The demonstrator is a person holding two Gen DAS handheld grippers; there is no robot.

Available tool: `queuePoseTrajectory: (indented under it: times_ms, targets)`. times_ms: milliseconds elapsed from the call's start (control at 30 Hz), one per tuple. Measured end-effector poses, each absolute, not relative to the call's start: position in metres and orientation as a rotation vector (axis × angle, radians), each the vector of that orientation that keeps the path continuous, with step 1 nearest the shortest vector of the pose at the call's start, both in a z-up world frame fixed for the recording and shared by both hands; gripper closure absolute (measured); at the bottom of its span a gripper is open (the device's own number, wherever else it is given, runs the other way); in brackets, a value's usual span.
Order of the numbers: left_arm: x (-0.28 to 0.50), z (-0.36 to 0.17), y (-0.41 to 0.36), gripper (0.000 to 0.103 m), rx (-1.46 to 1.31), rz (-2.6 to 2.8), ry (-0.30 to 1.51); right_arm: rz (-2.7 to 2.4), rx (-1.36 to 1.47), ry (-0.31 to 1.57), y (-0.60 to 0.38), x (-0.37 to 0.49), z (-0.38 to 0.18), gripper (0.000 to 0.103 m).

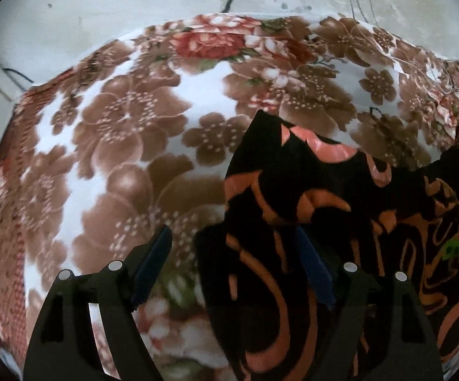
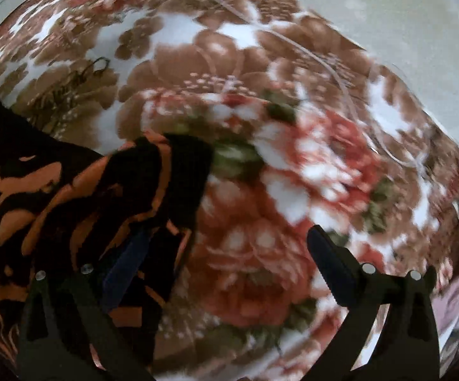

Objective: Fold large clothes

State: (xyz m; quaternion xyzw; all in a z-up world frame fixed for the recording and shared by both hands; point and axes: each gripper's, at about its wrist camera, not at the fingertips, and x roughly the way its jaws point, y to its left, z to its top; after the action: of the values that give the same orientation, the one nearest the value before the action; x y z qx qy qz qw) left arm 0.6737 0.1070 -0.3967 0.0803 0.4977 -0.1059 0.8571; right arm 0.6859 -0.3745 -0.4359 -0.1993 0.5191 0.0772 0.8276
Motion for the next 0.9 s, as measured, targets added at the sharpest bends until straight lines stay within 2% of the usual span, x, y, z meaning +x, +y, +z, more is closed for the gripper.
queuePoseTrajectory:
  times_ms: [100, 167, 200, 267, 333, 433, 667, 733, 900]
  targets:
    - [0.688, -0.395, 0.099, 0.027, 0.147, -0.291, 1.045, 0.235, -0.446, 1.072, -0.36, 0.692, -0.435, 0.006]
    - [0.696, -0.396, 0.087, 0.035, 0.182, -0.334, 1.043, 0.268, -0.444, 1.067, -0.354, 0.696, -0.435, 0.008]
    - [0.7, -0.398, 0.082, 0.047, 0.197, -0.355, 1.052, 0.286, -0.448, 1.065, -0.352, 0.697, -0.435, 0.013]
    - [0.706, -0.402, 0.074, 0.059, 0.209, -0.39, 1.075, 0.327, -0.42, 1.073, -0.35, 0.7, -0.433, 0.026]
    - [0.71, -0.412, 0.066, 0.086, 0.227, -0.424, 1.117, 0.369, -0.353, 1.092, -0.349, 0.701, -0.434, 0.065]
    - [0.706, -0.41, 0.066, 0.092, 0.219, -0.406, 1.099, 0.344, -0.355, 1.093, -0.342, 0.695, -0.439, 0.083]
    - [0.679, -0.357, 0.099, 0.093, 0.153, -0.23, 0.95, 0.209, -0.175, 1.069, -0.387, 0.682, -0.413, 0.088]
    - [0.675, -0.344, 0.116, 0.093, 0.119, -0.163, 0.933, 0.196, -0.197, 1.053, -0.396, 0.676, -0.399, 0.088]
    - [0.68, -0.371, 0.152, 0.093, 0.077, -0.048, 1.016, 0.133, -0.239, 1.102, -0.415, 0.675, -0.41, 0.089]
